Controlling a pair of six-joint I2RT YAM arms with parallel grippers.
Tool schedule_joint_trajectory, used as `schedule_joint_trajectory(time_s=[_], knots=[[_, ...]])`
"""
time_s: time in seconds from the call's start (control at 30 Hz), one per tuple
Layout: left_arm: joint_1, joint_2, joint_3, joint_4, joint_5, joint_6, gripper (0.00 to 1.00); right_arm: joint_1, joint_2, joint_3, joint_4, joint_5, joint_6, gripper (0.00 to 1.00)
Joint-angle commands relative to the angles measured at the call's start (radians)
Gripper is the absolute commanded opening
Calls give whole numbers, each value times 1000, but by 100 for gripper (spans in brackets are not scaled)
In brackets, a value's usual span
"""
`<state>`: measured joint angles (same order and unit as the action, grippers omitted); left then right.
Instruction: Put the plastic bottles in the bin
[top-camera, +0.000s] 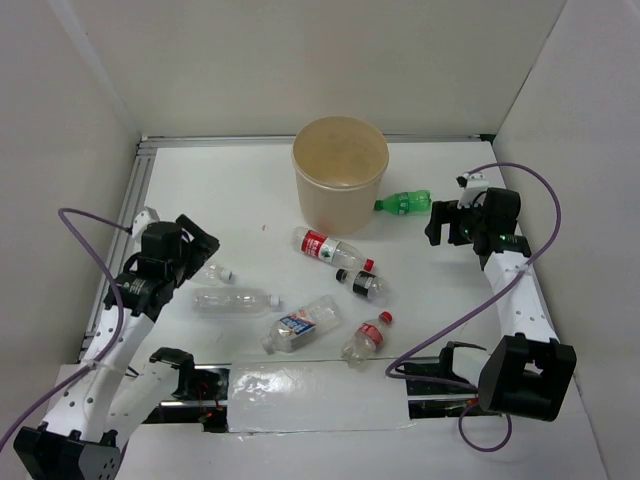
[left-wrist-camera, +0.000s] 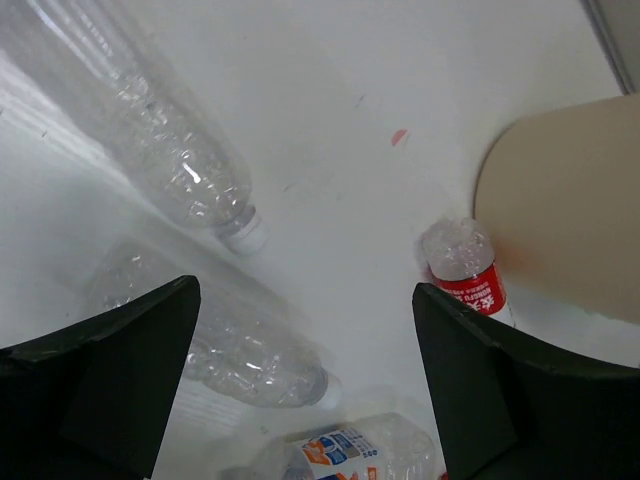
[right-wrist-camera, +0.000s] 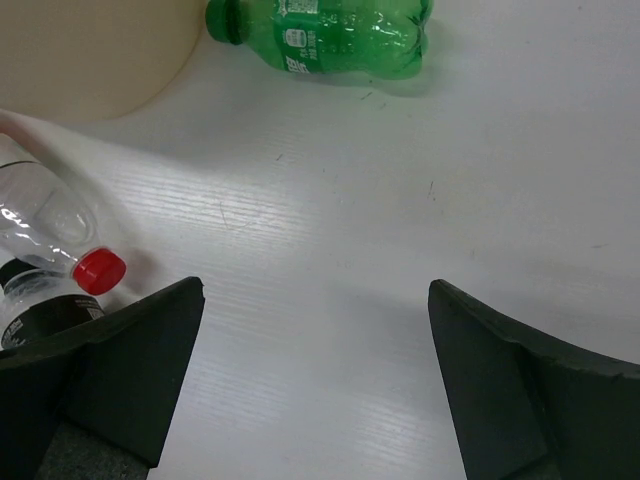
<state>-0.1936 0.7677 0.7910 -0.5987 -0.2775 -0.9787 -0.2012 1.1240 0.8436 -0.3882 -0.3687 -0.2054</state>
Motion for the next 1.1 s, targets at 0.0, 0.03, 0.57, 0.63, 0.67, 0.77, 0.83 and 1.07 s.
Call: schedule_joint_trajectory(time_s=[0.0,0.03,0.57,0.63,0.67,0.77,0.83,1.07], knots=[[11,21,27,-131,-40,-227,100,-7,-26,-4,75,16,23,100],[11,42,27,-131,-40,-239,100,-7,-26,-5,75,7,23,100],[80,257,7,-33,-63,-187,100,-18,-76,-69,28,-134,-89,100],[106,289,7,-23,-63,-178,100,-18,-96,-80,28,-144,-89,100],[106,306,7,-9,-63,-160,100,-18,-110,-93,28,-156,-89,100],[118,376,16,3,-87,-160,100,-27,-110,-94,19,-182,-89,100],[131,427,16,4,-115,-150,100,-27,-101,-94,18,-191,-98,100],[166,680,88,93,-133,-129,96,-27,-92,-84,-15,-230,-129,100]])
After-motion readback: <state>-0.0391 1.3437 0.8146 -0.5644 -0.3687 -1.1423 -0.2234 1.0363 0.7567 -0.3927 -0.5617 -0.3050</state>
